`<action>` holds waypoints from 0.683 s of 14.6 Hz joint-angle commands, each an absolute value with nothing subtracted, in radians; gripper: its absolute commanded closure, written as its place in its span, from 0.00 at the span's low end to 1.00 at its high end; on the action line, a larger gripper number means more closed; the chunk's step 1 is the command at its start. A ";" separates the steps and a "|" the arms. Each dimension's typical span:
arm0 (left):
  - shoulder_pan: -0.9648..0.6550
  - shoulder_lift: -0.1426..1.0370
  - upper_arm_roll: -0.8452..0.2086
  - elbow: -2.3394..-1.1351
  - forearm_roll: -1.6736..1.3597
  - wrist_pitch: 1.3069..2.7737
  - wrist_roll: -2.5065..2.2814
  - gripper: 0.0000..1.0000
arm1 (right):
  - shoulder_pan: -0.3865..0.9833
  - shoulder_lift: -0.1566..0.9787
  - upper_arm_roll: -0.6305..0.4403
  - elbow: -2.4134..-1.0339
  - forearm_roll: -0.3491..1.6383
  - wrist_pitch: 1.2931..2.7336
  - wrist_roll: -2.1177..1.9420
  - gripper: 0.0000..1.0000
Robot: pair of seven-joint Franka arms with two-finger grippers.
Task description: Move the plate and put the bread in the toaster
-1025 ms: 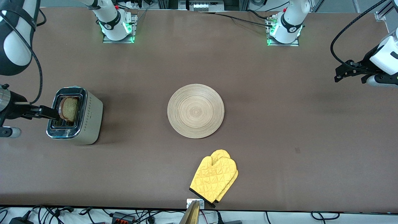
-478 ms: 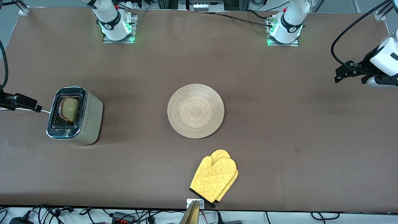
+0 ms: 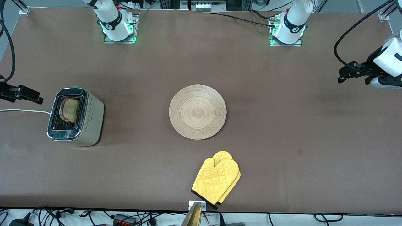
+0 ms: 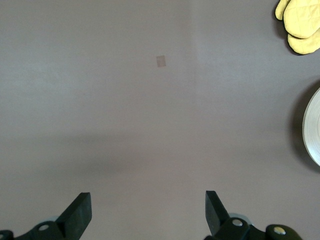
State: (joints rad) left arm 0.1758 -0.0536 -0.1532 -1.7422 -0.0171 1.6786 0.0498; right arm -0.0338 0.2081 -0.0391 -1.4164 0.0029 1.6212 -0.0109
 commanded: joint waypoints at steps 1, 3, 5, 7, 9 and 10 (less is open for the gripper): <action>0.181 -0.048 -0.152 -1.718 -0.021 1.660 0.044 0.00 | -0.038 0.072 -0.026 -1.620 -0.014 1.706 -0.012 0.00; 0.181 -0.046 -0.149 -1.718 -0.021 1.661 0.044 0.00 | -0.038 0.057 -0.026 -1.631 -0.014 1.681 -0.012 0.00; 0.181 -0.048 -0.155 -1.718 -0.021 1.661 0.044 0.00 | -0.038 0.048 -0.025 -1.629 -0.012 1.652 -0.008 0.00; 0.178 -0.049 -0.158 -1.717 -0.023 1.661 0.046 0.00 | -0.038 0.041 -0.025 -1.629 -0.005 1.622 0.001 0.00; 0.175 -0.049 -0.158 -1.717 -0.023 1.661 0.046 0.00 | -0.037 0.040 -0.023 -1.629 -0.005 1.621 0.002 0.00; 0.176 -0.049 -0.158 -1.717 -0.023 1.658 0.046 0.00 | -0.037 0.040 -0.023 -1.629 -0.005 1.623 0.002 0.00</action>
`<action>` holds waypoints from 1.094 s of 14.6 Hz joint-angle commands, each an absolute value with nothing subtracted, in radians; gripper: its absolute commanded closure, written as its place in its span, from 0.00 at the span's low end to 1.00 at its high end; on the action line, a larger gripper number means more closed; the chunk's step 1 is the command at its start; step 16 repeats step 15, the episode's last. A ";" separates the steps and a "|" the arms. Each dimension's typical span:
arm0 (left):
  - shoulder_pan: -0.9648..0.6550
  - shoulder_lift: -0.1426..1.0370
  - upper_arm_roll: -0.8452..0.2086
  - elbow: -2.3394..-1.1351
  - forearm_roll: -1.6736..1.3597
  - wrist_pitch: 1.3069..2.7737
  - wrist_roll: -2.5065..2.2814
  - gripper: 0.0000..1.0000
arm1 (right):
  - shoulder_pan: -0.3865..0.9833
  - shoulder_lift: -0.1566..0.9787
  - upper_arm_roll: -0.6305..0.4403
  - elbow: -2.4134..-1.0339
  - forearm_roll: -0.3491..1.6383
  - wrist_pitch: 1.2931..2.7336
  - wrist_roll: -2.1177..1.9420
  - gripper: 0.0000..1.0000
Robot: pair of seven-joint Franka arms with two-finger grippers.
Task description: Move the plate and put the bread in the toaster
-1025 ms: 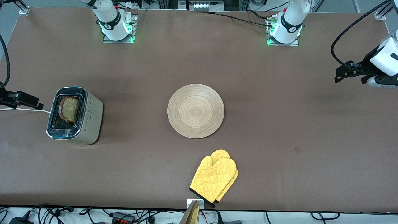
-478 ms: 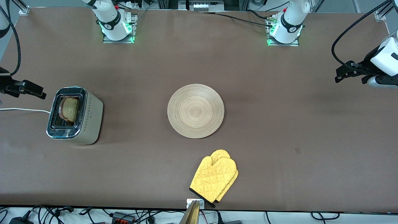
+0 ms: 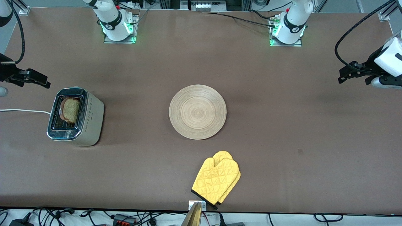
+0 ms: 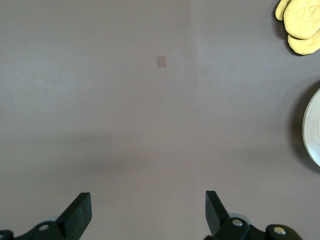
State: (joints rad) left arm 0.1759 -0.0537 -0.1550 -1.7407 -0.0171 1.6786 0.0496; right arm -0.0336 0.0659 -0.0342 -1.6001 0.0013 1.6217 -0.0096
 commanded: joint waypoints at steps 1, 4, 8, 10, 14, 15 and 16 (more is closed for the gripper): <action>0.176 -0.049 -0.158 -1.717 -0.023 1.654 0.046 0.00 | -0.038 0.041 -0.023 -1.629 -0.005 1.624 0.002 0.00; 0.175 -0.049 -0.158 -1.689 -0.025 1.592 0.048 0.00 | -0.037 0.040 -0.023 -1.629 -0.006 1.623 -0.003 0.00; 0.167 -0.045 -0.160 -1.668 -0.034 1.594 0.048 0.00 | -0.037 0.040 -0.023 -1.629 -0.006 1.626 -0.009 0.00; 0.164 -0.043 -0.176 -1.664 -0.034 1.604 0.048 0.00 | -0.038 0.040 -0.023 -1.631 -0.006 1.624 -0.009 0.00; 0.164 -0.020 -0.179 -1.626 -0.034 1.603 0.046 0.00 | -0.038 0.040 -0.023 -1.631 -0.006 1.628 -0.011 0.00; 0.166 -0.020 -0.178 -1.625 -0.034 1.601 0.046 0.00 | -0.038 0.040 -0.023 -1.631 -0.006 1.629 -0.012 0.00; 0.166 -0.020 -0.178 -1.625 -0.034 1.601 0.046 0.00 | -0.038 0.040 -0.023 -1.631 -0.006 1.629 -0.012 0.00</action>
